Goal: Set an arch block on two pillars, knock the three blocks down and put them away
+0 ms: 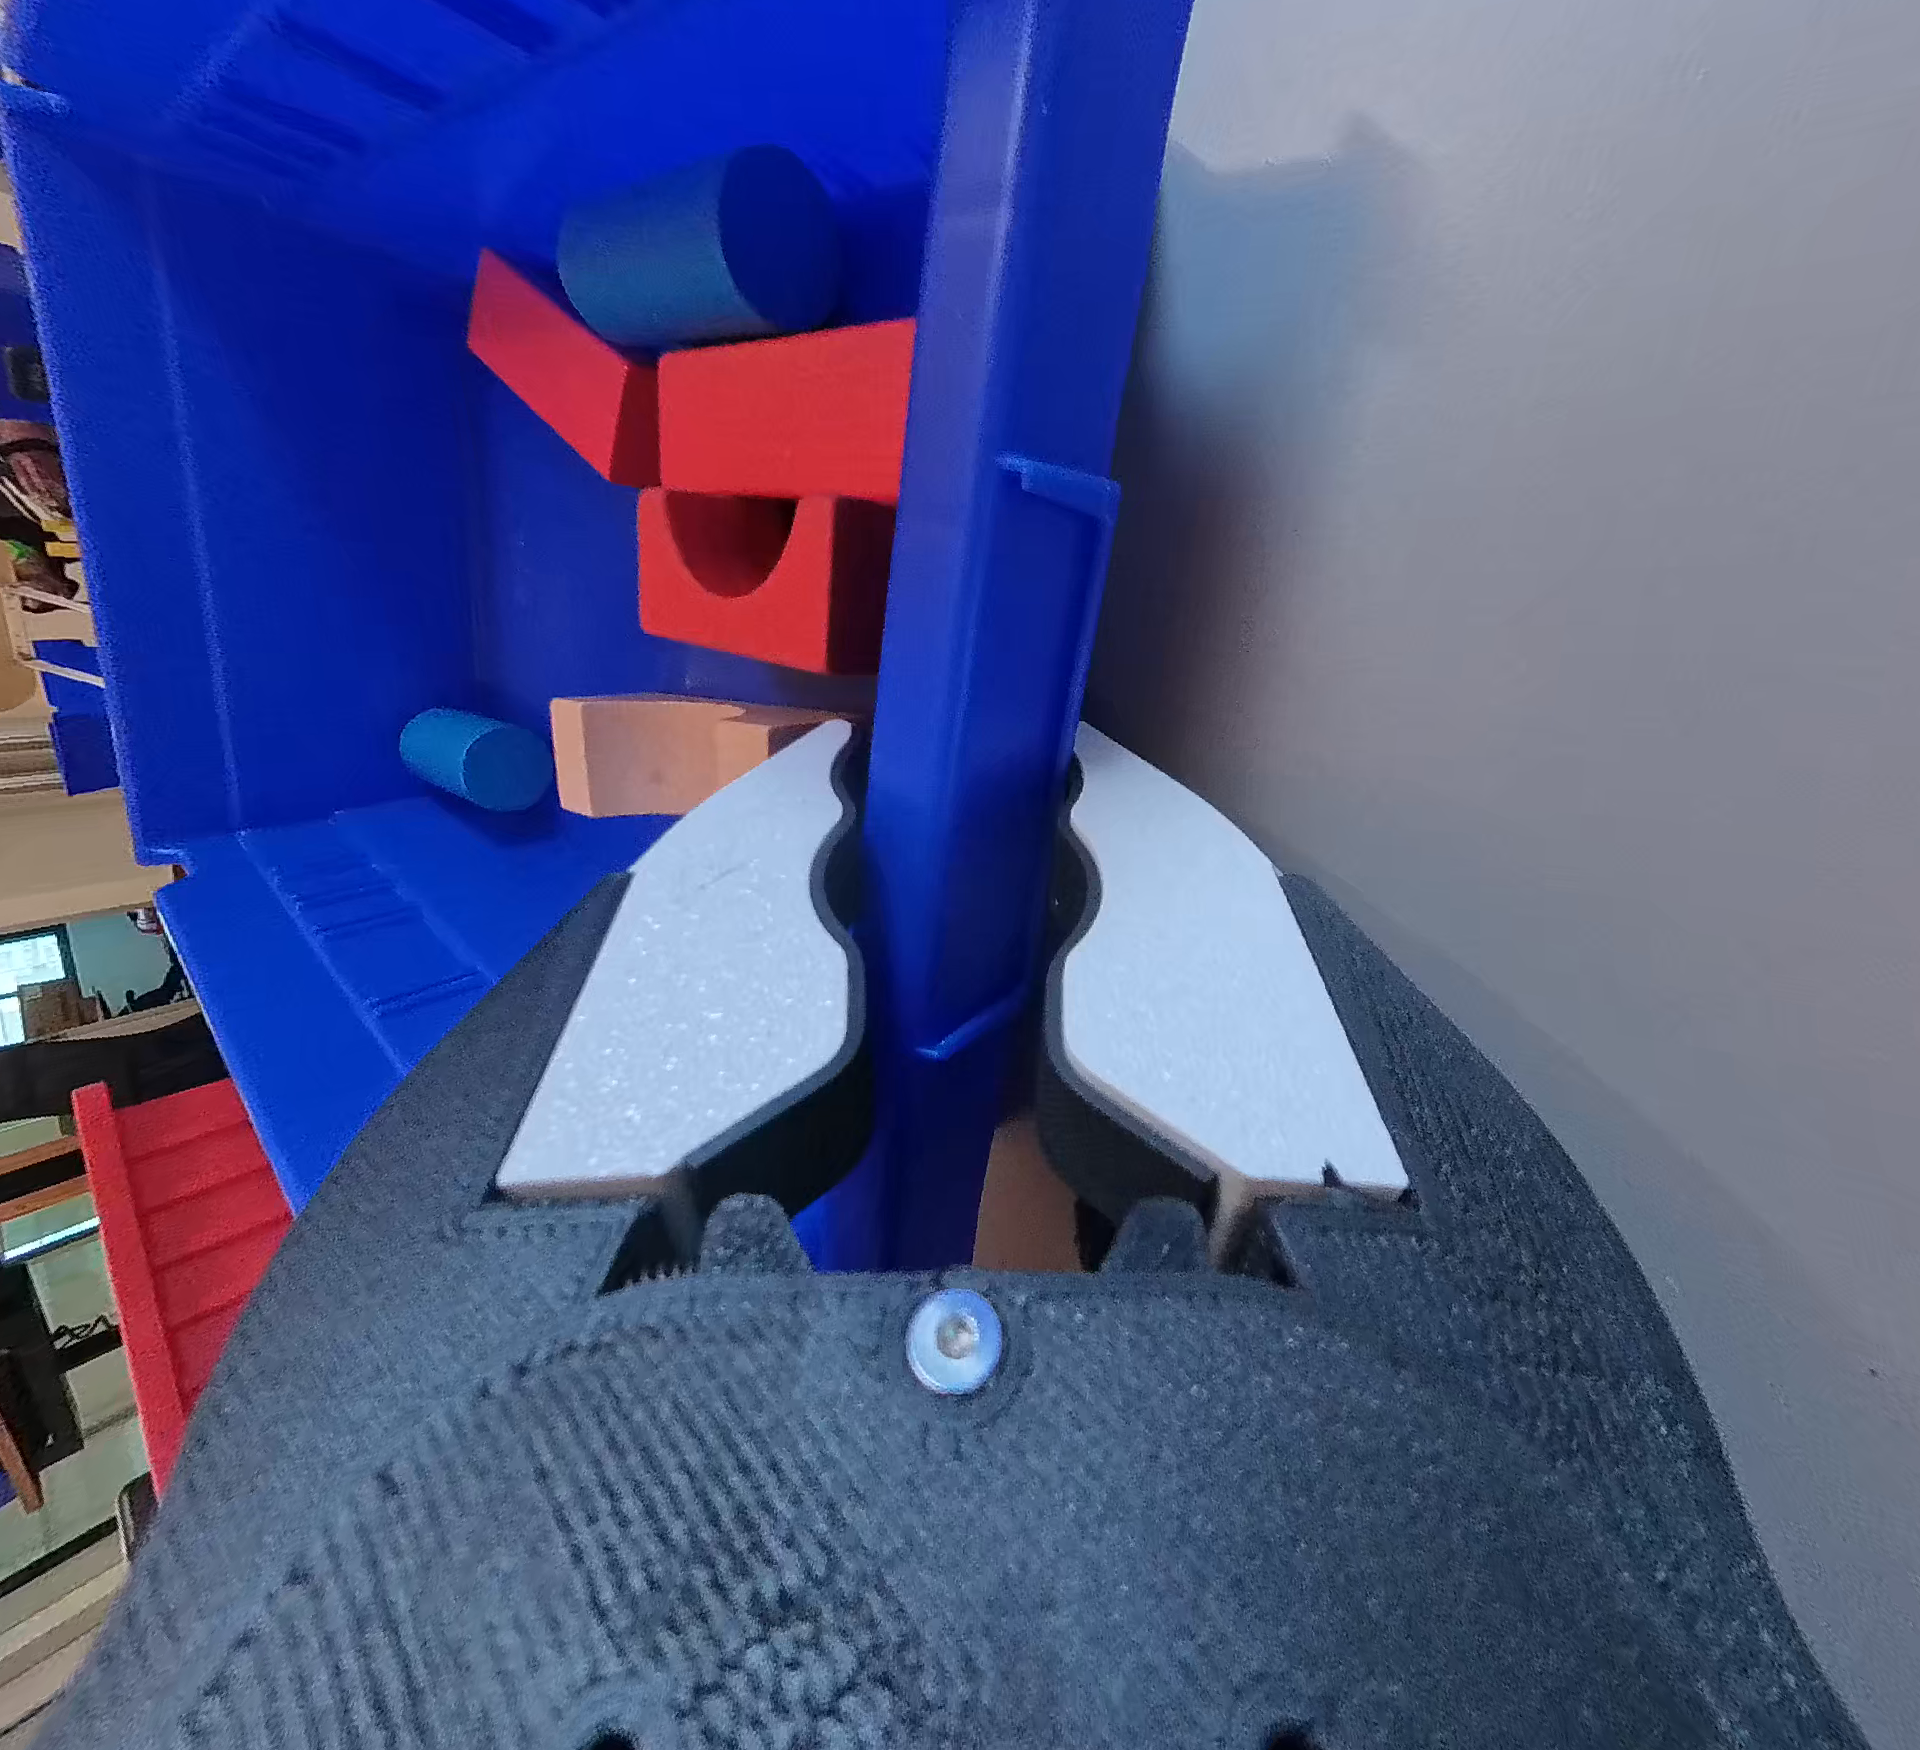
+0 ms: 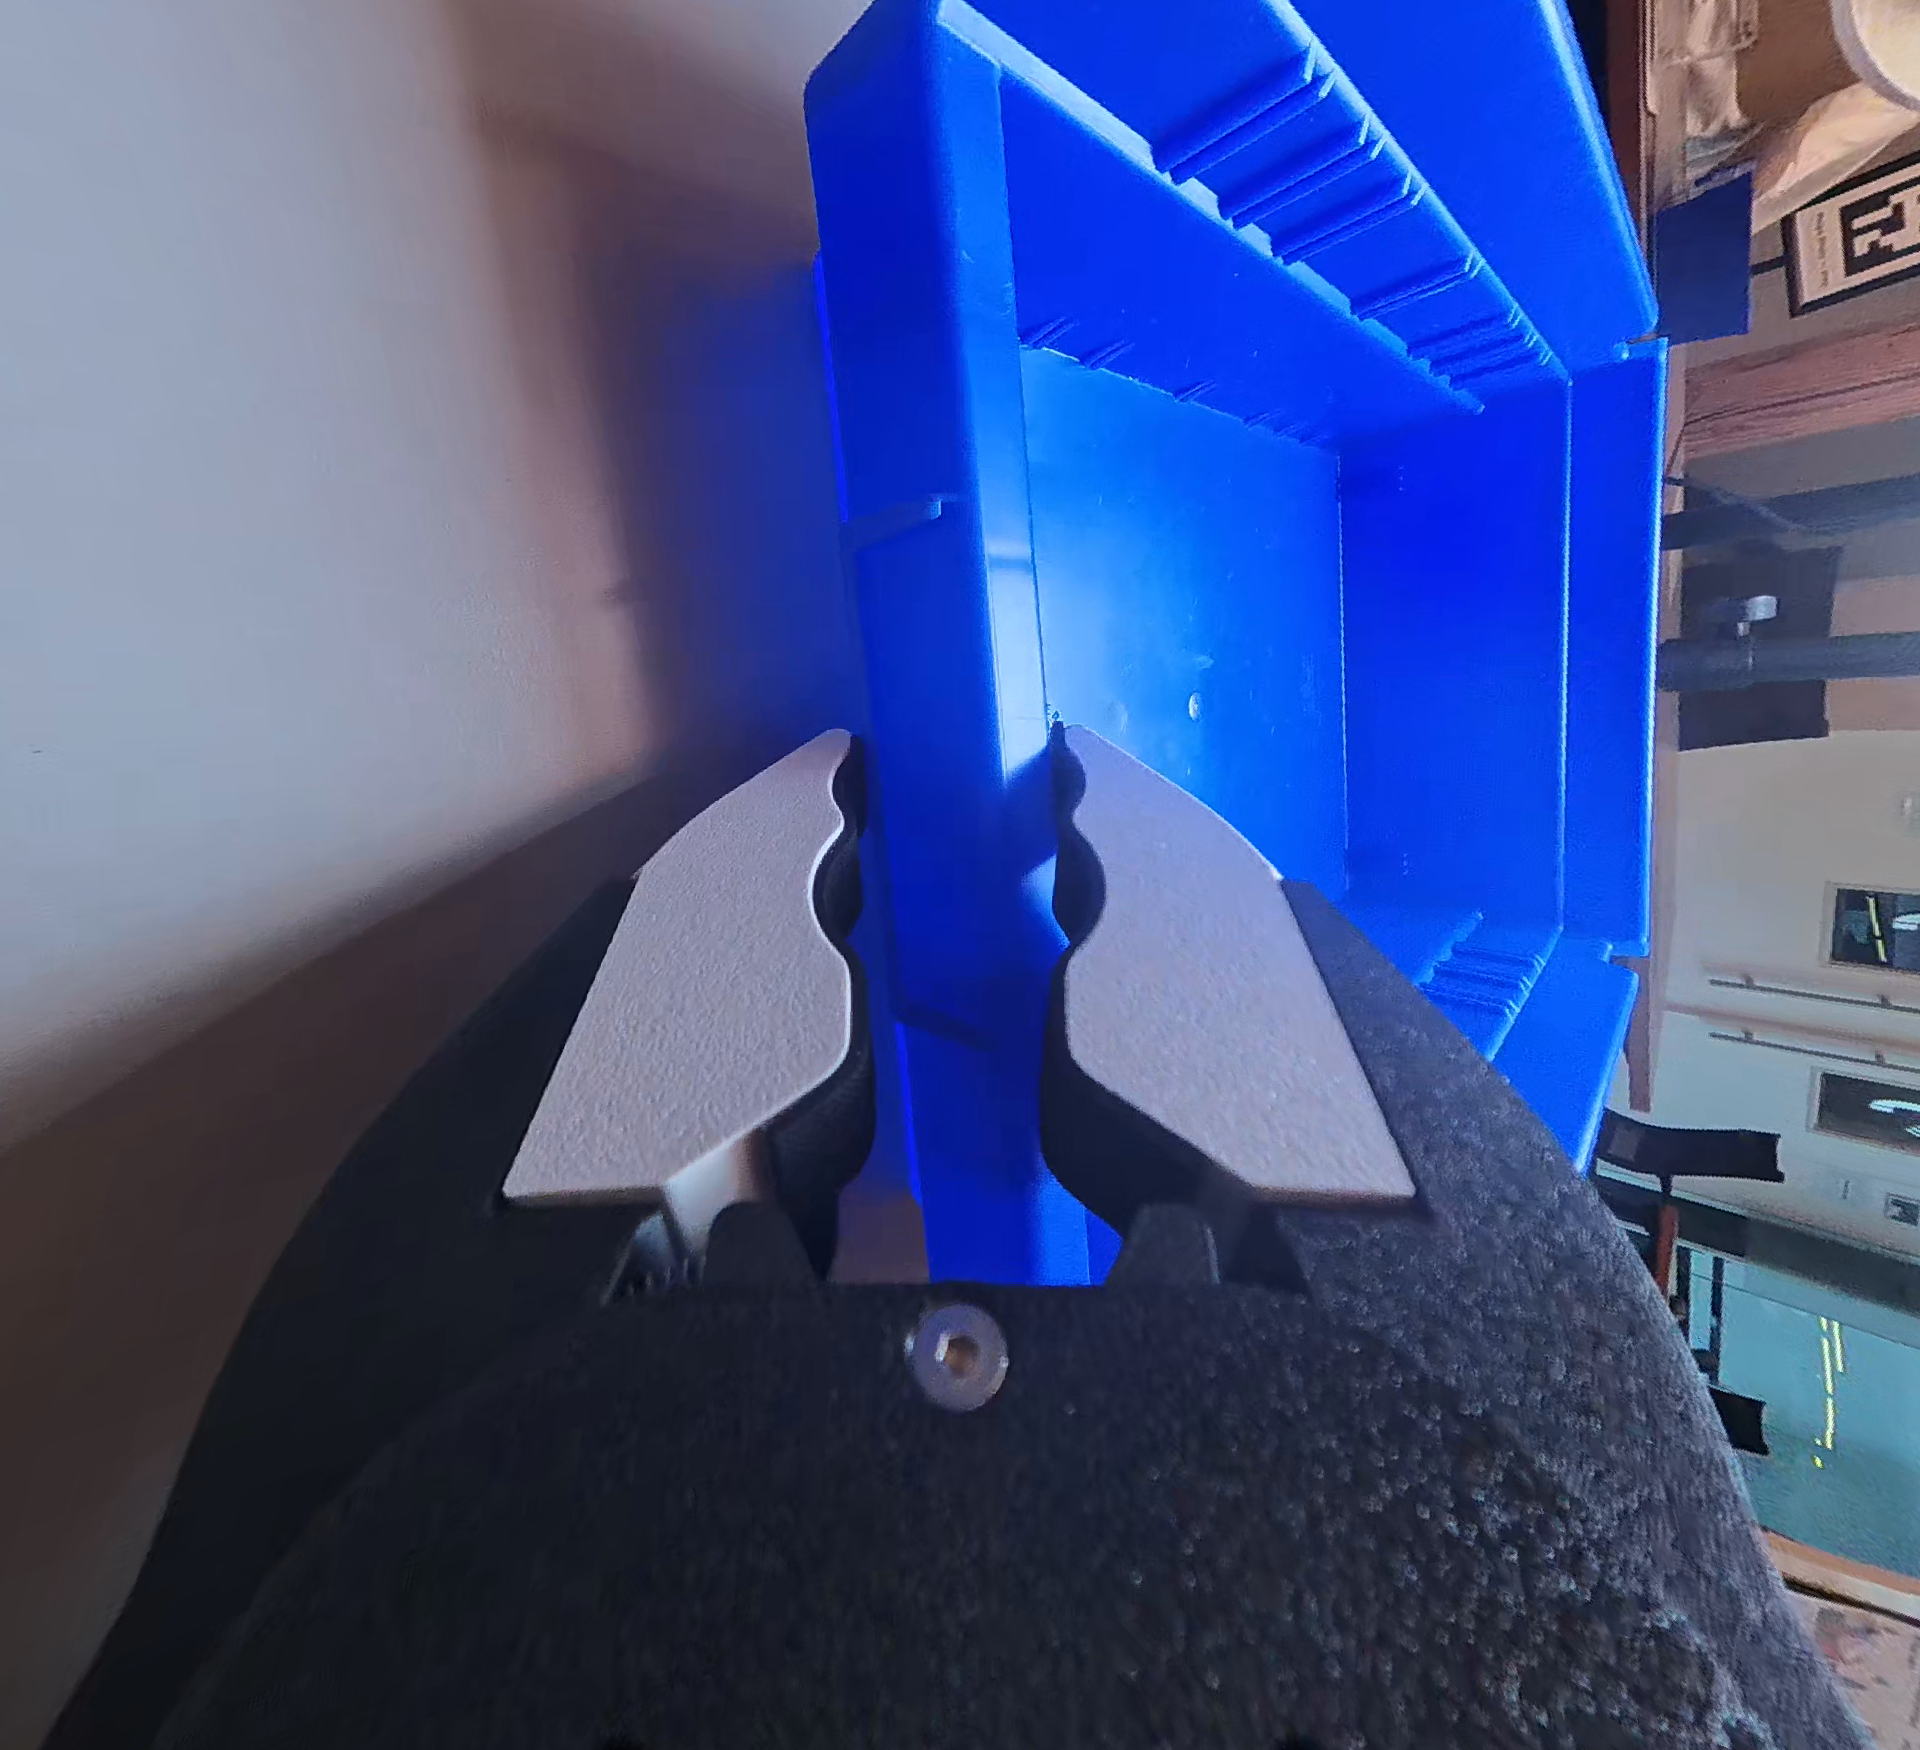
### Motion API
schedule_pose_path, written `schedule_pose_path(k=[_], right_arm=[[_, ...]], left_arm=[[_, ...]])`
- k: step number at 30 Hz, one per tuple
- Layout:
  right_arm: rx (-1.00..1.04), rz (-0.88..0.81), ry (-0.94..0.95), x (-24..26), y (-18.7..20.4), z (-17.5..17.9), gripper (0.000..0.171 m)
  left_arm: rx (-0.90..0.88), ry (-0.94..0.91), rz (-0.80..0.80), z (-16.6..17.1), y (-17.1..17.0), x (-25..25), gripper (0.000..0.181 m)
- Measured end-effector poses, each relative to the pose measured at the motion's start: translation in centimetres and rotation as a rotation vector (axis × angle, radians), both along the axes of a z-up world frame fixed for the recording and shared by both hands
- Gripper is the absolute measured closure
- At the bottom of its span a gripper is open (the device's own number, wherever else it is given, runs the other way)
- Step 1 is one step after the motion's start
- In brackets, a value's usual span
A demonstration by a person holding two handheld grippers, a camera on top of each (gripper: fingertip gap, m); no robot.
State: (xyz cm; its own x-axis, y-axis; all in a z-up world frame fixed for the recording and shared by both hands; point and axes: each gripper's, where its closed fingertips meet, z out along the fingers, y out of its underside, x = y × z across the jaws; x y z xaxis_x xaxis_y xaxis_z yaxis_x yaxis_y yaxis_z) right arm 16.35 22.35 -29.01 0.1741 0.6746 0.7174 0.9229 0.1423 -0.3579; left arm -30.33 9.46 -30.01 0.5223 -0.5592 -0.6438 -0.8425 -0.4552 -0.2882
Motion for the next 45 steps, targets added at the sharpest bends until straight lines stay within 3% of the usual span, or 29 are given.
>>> schedule_pose_path(k=[7, 26, 29, 31, 36, 40, 42, 45], right_arm=[[0.002, 0.016, 0.007, -0.2, -0.2, 0.0, 0.137], [0.094, -0.016, 0.031, -1.7, 0.2, 0.4, 0.136], [0.028, 0.036, 0.183, -3.4, -1.2, 1.8, 0.133], [0.004, 0.067, 0.312, -4.6, -2.4, 4.0, 0.128], [-0.003, 0.150, 0.543, -7.6, -4.9, 8.9, 0.126], [-0.083, 0.171, 0.705, -10.1, -6.1, 11.1, 0.127], [-0.150, 0.142, 0.796, -11.1, -6.0, 12.2, 0.129], [-0.261, 0.056, 0.959, -12.1, -5.2, 13.4, 0.151]], left_arm=[[-0.072, 0.024, 0.018, -0.1, -1.5, -0.3, 0.148], [0.002, 0.020, 0.109, 0.1, -0.3, -0.4, 0.147], [0.019, -0.038, 0.087, 0.1, -0.3, -0.1, 0.145], [0.021, -0.205, 0.067, 1.3, -0.5, 1.1, 0.128], [0.253, -0.660, -0.052, 11.3, -0.6, 4.3, 0.133], [0.335, -0.650, 0.037, 15.5, 1.0, 0.7, 0.139], [0.244, -0.609, 0.097, 15.2, 2.4, -0.9, 0.136], [0.043, -0.561, 0.124, 12.8, 4.7, -1.0, 0.136]])
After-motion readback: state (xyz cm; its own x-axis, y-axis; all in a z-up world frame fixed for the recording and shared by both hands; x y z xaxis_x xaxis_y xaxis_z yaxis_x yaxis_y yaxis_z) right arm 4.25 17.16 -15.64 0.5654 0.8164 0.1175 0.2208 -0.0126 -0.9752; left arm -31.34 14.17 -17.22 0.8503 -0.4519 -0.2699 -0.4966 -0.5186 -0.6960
